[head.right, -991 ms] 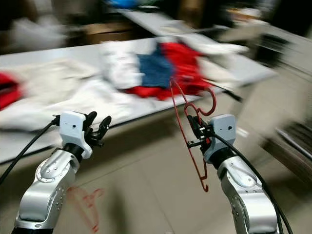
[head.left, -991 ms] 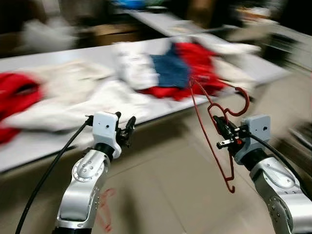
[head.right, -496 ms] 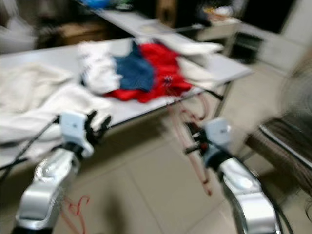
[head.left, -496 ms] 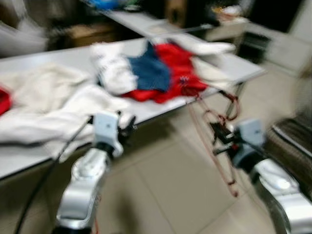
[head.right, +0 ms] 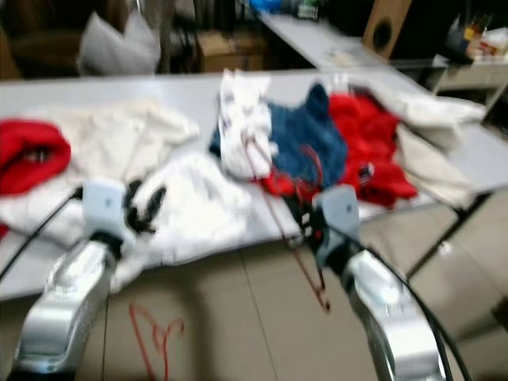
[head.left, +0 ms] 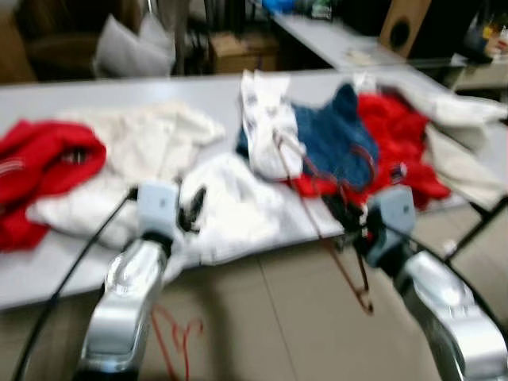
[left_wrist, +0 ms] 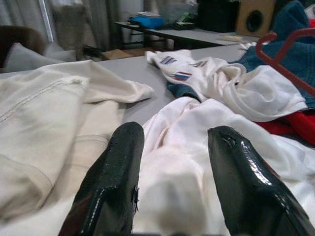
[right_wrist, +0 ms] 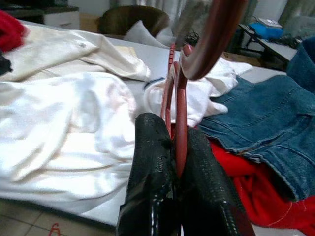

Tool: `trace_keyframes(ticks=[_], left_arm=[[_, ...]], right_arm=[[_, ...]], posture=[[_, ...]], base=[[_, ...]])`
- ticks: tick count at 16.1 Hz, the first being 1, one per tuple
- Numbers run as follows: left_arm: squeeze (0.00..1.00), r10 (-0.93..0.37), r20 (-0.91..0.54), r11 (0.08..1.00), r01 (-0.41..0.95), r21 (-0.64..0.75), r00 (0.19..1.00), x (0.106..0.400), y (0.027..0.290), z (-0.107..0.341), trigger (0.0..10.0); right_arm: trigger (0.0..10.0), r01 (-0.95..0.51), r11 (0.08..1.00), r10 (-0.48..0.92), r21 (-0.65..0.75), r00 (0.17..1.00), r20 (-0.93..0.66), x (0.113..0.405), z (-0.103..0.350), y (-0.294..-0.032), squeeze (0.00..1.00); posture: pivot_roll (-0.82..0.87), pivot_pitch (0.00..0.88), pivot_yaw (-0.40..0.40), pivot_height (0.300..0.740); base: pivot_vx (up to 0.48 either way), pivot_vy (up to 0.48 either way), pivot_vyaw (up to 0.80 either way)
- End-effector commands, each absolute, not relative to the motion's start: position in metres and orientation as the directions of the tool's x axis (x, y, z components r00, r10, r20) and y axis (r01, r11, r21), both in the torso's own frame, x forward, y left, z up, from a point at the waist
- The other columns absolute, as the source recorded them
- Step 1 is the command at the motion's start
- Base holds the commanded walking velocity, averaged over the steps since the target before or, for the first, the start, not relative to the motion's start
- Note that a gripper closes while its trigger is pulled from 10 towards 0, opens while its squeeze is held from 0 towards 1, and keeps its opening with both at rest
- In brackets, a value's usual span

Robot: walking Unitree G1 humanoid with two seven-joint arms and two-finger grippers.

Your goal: Hang hanger

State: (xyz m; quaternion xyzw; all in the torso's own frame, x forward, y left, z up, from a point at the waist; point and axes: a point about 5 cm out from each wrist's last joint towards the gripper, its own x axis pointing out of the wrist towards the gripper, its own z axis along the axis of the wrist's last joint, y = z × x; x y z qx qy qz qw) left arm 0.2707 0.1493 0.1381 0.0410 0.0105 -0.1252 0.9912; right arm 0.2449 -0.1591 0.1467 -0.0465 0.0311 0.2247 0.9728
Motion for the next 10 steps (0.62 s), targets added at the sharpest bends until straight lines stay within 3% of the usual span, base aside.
trace_keyframes(ticks=[1,4,5,7,8,9,10], left_arm=[[0.00,-0.360,-0.041,0.930,0.362,0.068,0.932,0.269,0.130,0.138,10.0],[0.00,-0.443,-0.046,0.895,0.445,0.040,0.895,0.269,0.131,0.138,10.0],[1.00,-0.484,-0.053,0.874,0.485,0.030,0.874,0.271,0.134,0.140,10.0],[1.00,-0.525,-0.104,0.841,0.534,0.087,0.845,0.275,0.141,0.139,10.0],[0.90,-0.573,-0.154,0.798,0.591,0.118,0.805,0.276,0.143,0.137,10.0],[0.62,-0.602,-0.176,0.773,0.624,0.112,0.779,0.276,0.144,0.136,10.0],[0.00,-0.620,-0.188,0.758,0.643,0.105,0.762,0.276,0.145,0.135,10.0]], right_arm=[[10.0,-0.393,0.915,0.386,-0.093,0.919,-0.083,0.244,0.148,-0.173,0.00],[10.0,-0.396,0.913,0.390,-0.099,0.918,-0.074,0.242,0.149,-0.175,0.00],[10.0,-0.410,0.906,0.405,-0.102,0.912,-0.072,0.240,0.150,-0.176,0.00],[10.0,-0.425,0.900,0.416,-0.100,0.904,-0.098,0.238,0.147,-0.178,0.00],[10.0,-0.432,0.897,0.423,-0.094,0.900,-0.105,0.237,0.148,-0.181,0.00],[10.0,-0.442,0.892,0.432,-0.093,0.895,-0.110,0.237,0.148,-0.181,0.00],[10.0,-0.448,0.889,0.438,-0.093,0.892,-0.113,0.236,0.148,-0.181,0.00]], posture=[[-0.10,0.000,-0.035,0.710],[-0.11,0.000,-0.024,0.710],[-0.11,0.000,-0.012,0.710],[-0.11,0.000,0.000,0.710],[-0.11,0.000,0.004,0.710],[-0.11,0.000,0.006,0.710],[-0.11,0.000,0.006,0.710]], base=[[0.000,0.000,0.00],[0.000,0.000,0.00],[0.000,0.000,0.00],[0.000,0.000,0.00],[0.000,0.000,0.00],[0.000,0.000,0.00],[0.000,0.000,0.00]])
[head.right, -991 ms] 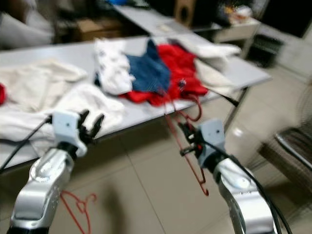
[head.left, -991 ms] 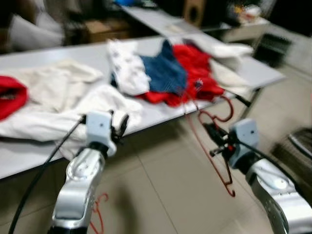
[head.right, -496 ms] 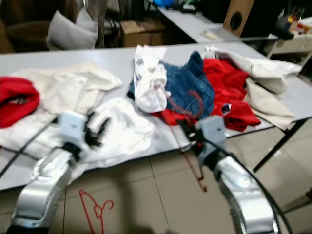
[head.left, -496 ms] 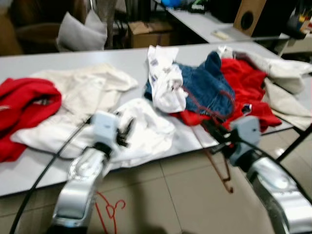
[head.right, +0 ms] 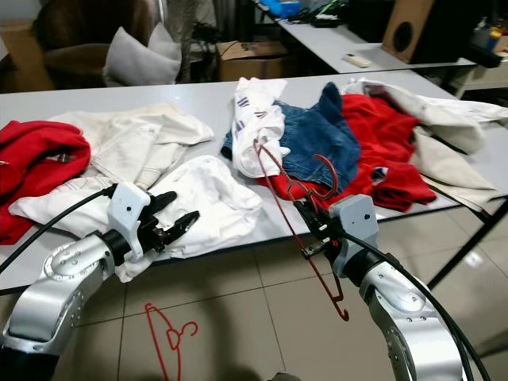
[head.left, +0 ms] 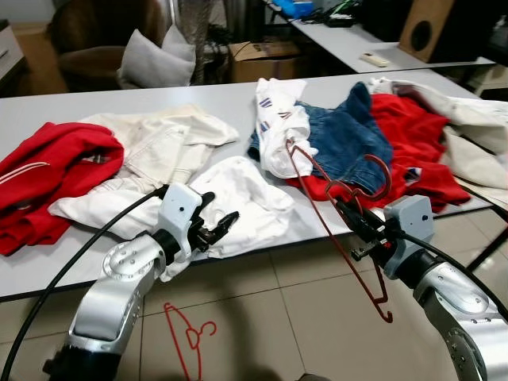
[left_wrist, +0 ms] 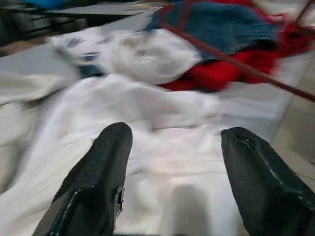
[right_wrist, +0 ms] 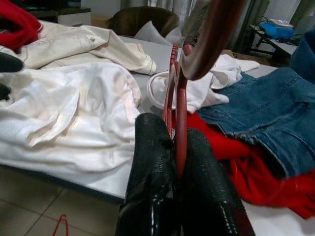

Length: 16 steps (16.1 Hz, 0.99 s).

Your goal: Hang hanger

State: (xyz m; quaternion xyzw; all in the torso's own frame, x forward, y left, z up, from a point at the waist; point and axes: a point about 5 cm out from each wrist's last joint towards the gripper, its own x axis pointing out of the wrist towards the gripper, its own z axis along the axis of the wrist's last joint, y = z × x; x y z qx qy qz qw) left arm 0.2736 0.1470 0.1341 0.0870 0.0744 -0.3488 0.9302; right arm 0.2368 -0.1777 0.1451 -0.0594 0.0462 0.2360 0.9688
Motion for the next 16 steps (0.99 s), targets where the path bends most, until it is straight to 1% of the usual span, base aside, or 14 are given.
trace_keyframes(ticks=[1,2,3,4,5,6,7,8,9,10,11,13,14,16], left_arm=[[0.00,-0.693,-0.237,0.682,0.726,0.094,0.681,0.273,0.145,0.133,10.0],[0.00,-0.750,-0.287,0.602,0.795,0.076,0.596,0.268,0.146,0.131,10.0],[0.00,-0.763,-0.329,0.561,0.823,0.092,0.556,0.268,0.150,0.129,10.0],[0.00,-0.762,-0.344,0.550,0.829,0.104,0.548,0.269,0.152,0.129,10.0],[0.00,-0.716,-0.373,0.560,0.804,0.199,0.591,0.281,0.159,0.129,10.0],[0.00,-0.705,-0.376,0.563,0.797,0.218,0.601,0.284,0.160,0.129,10.0],[0.00,-0.653,-0.384,0.592,0.756,0.278,0.653,0.293,0.168,0.132,10.0],[0.00,-0.638,-0.384,0.604,0.743,0.289,0.668,0.297,0.171,0.133,10.0],[0.00,-0.642,-0.386,0.600,0.748,0.284,0.662,0.297,0.171,0.133,9.6],[0.00,-0.661,-0.394,0.581,0.768,0.270,0.638,0.295,0.171,0.132,4.9],[0.00,-0.686,-0.405,0.552,0.795,0.250,0.604,0.291,0.170,0.130,3.1],[0.00,-0.724,-0.408,0.518,0.829,0.212,0.556,0.287,0.168,0.128,2.1],[0.00,-0.735,-0.410,0.506,0.839,0.198,0.540,0.286,0.167,0.127,1.9],[0.00,-0.727,-0.418,0.509,0.836,0.204,0.545,0.287,0.169,0.126,1.7]], right_arm=[[10.0,-0.468,0.879,0.456,-0.089,0.881,-0.125,0.234,0.147,-0.181,0.00],[10.0,-0.482,0.872,0.469,-0.083,0.873,-0.137,0.232,0.145,-0.182,0.00],[10.0,-0.489,0.868,0.475,-0.084,0.868,-0.144,0.231,0.144,-0.182,0.00],[10.0,-0.492,0.867,0.477,-0.085,0.867,-0.145,0.231,0.144,-0.182,0.00],[10.0,-0.497,0.863,0.482,-0.090,0.863,-0.149,0.231,0.144,-0.182,0.00],[10.0,-0.499,0.862,0.483,-0.091,0.863,-0.150,0.231,0.144,-0.182,0.00],[10.0,-0.506,0.857,0.490,-0.092,0.858,-0.153,0.230,0.143,-0.180,0.00],[10.0,-0.511,0.854,0.495,-0.093,0.855,-0.155,0.229,0.143,-0.179,0.00],[10.0,-0.514,0.852,0.498,-0.094,0.853,-0.156,0.229,0.142,-0.178,0.00],[10.0,-0.518,0.850,0.501,-0.094,0.851,-0.158,0.228,0.142,-0.178,0.00],[10.0,-0.519,0.850,0.502,-0.094,0.850,-0.159,0.228,0.141,-0.178,0.00],[10.0,-0.519,0.850,0.502,-0.093,0.850,-0.159,0.229,0.141,-0.179,0.00],[10.0,-0.519,0.850,0.502,-0.093,0.850,-0.159,0.229,0.141,-0.179,0.00],[10.0,-0.519,0.849,0.502,-0.095,0.850,-0.161,0.229,0.141,-0.179,0.00]], posture=[[-0.11,0.000,0.009,0.710],[-0.11,0.000,0.010,0.710],[-0.11,0.000,0.014,0.710],[-0.11,0.000,0.014,0.710],[-0.11,0.000,0.016,0.710],[-0.11,0.000,0.016,0.710],[-0.11,0.000,0.016,0.710],[-0.11,0.000,0.020,0.710],[-0.11,0.000,0.020,0.710],[-0.11,0.000,0.021,0.710],[-0.11,0.000,0.021,0.710],[-0.11,0.000,0.018,0.710],[-0.11,0.000,0.018,0.710],[-0.11,0.000,0.017,0.710]], base=[[0.000,0.000,0.00],[0.000,0.000,0.00],[0.000,0.000,0.00],[0.000,0.000,0.00],[0.000,0.000,0.00],[0.000,0.000,0.00],[0.000,0.000,0.00],[0.000,0.000,0.00],[0.000,0.000,0.00],[0.000,0.000,0.00],[0.000,0.000,0.00],[0.000,0.000,0.00],[0.000,0.000,0.00],[0.000,0.000,0.00]])
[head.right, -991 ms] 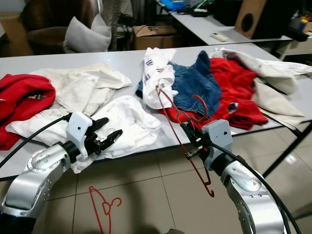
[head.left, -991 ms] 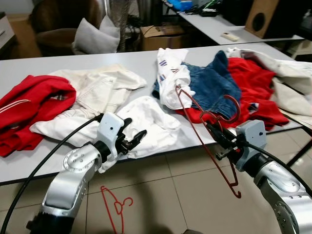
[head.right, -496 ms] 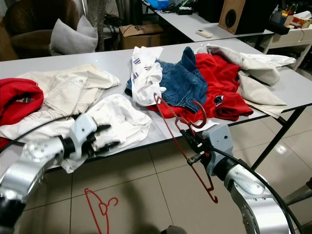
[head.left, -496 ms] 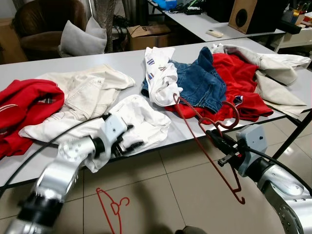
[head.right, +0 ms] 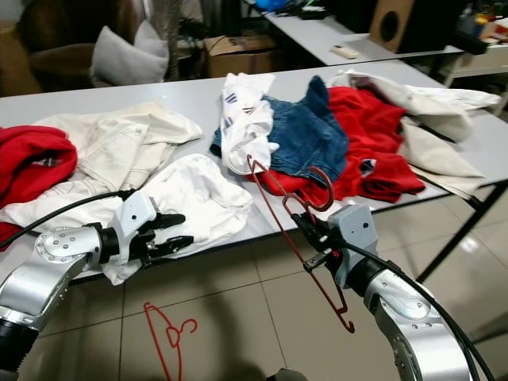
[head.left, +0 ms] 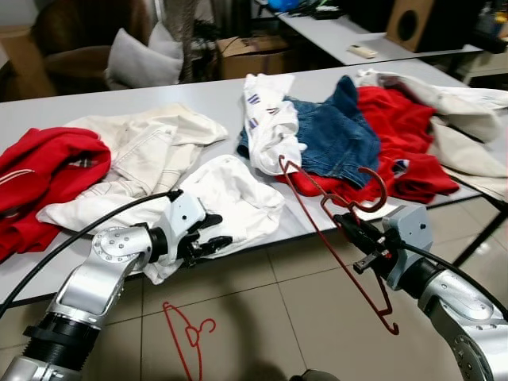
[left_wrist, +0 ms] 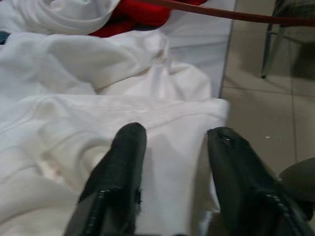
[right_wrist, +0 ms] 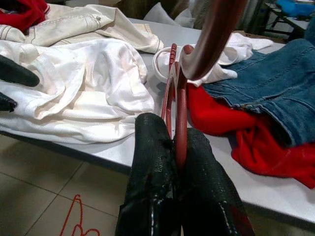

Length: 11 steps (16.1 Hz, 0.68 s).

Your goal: Hang hanger

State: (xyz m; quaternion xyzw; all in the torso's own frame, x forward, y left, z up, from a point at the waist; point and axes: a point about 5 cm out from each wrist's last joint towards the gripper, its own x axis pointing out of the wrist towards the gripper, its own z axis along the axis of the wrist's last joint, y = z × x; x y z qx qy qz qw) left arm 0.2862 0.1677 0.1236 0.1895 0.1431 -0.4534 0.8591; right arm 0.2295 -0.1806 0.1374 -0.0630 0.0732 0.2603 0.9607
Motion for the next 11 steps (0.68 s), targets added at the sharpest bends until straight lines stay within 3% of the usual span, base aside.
trace_keyframes(ticks=[1,4,5,11], left_arm=[[0.00,-0.706,-0.430,0.517,0.824,0.229,0.563,0.2901,0.1712,0.1250,1.4],[0.00,-0.647,-0.478,0.508,0.804,0.311,0.594,0.2961,0.1786,0.1215,2.2],[0.00,-0.663,-0.467,0.510,0.809,0.291,0.586,0.2958,0.1785,0.1237,0.0],[0.00,-0.726,-0.413,0.502,0.834,0.229,0.550,0.2941,0.1746,0.1306,0.0]], right_arm=[[10.0,-0.520,0.849,0.502,-0.096,0.850,-0.161,0.2295,0.1412,-0.1794,0.00],[10.0,-0.522,0.847,0.505,-0.096,0.848,-0.160,0.2293,0.1410,-0.1788,0.00],[10.0,-0.522,0.847,0.505,-0.096,0.848,-0.159,0.2291,0.1412,-0.1787,0.00],[10.0,-0.514,0.852,0.496,-0.102,0.854,-0.156,0.2308,0.1418,-0.1805,0.00]], posture=[[-0.11,0.000,0.017,0.710],[-0.11,0.000,0.018,0.710],[-0.11,0.000,0.019,0.710],[-0.10,0.000,0.015,0.710]], base=[[0.000,0.000,0.00],[0.000,0.000,0.00],[0.000,0.000,0.00],[0.000,0.000,0.00]])
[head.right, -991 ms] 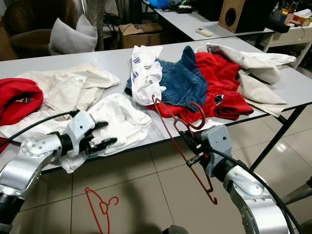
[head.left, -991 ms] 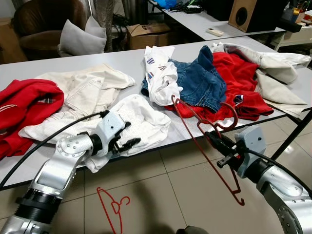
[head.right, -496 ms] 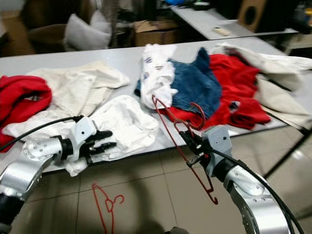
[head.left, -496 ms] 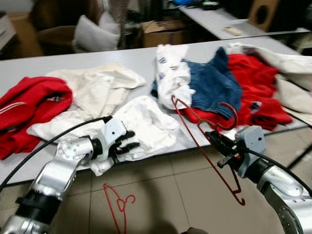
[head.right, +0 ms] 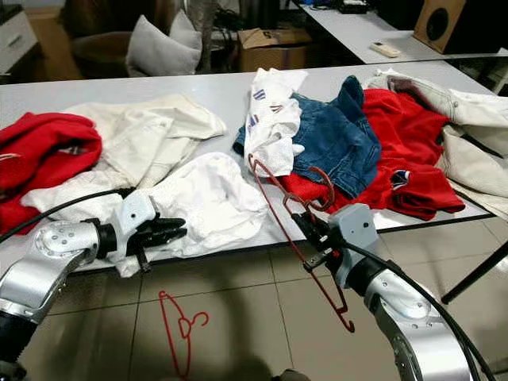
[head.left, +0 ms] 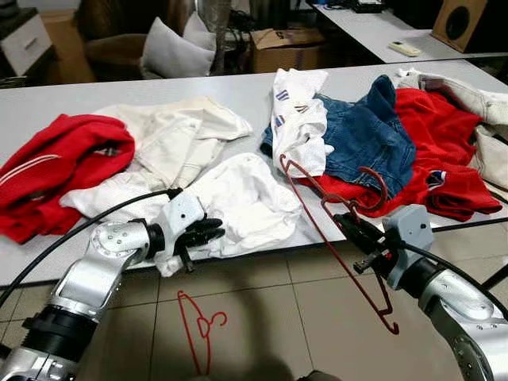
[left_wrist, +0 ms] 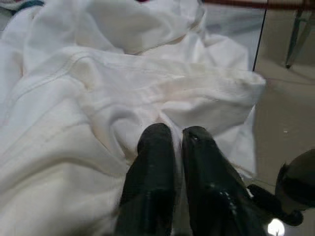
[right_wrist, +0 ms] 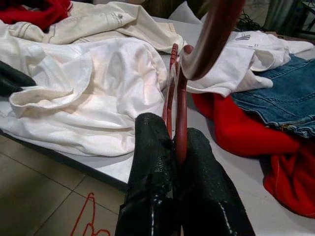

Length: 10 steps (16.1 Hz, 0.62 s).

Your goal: Hang hanger

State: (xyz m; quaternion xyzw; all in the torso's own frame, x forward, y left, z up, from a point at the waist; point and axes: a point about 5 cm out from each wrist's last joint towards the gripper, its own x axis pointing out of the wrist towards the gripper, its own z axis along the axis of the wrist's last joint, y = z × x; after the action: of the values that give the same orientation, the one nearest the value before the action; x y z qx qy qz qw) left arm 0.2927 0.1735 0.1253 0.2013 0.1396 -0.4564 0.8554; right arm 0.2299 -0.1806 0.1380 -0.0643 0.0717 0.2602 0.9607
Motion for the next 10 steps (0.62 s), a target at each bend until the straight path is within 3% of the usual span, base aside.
trace_keyframes(ticks=[1,6,9,10], left_arm=[[0.00,-0.728,-0.390,0.519,0.825,0.223,0.563,0.297,0.175,0.135,0.0],[0.00,-0.765,-0.322,0.526,0.829,0.189,0.558,0.308,0.177,0.158,0.0],[0.00,-0.794,-0.316,0.477,0.855,0.203,0.519,0.313,0.176,0.172,0.0],[0.00,-0.821,-0.327,0.437,0.884,0.167,0.467,0.309,0.173,0.170,10.0]], right_arm=[[10.0,-0.507,0.855,0.490,-0.107,0.858,-0.154,0.232,0.142,-0.182,0.00],[10.0,-0.500,0.858,0.481,-0.122,0.863,-0.152,0.236,0.144,-0.184,0.00],[10.0,-0.497,0.859,0.478,-0.126,0.865,-0.150,0.237,0.144,-0.185,0.00],[10.0,-0.496,0.859,0.477,-0.128,0.866,-0.150,0.237,0.144,-0.185,0.00]], posture=[[-0.10,0.000,0.014,0.710],[-0.10,0.000,0.014,0.710],[-0.10,0.000,0.027,0.710],[-0.10,0.000,0.034,0.710]], base=[[0.000,0.000,0.00],[0.000,0.000,0.00],[0.000,0.000,0.00],[0.000,0.000,0.00]])
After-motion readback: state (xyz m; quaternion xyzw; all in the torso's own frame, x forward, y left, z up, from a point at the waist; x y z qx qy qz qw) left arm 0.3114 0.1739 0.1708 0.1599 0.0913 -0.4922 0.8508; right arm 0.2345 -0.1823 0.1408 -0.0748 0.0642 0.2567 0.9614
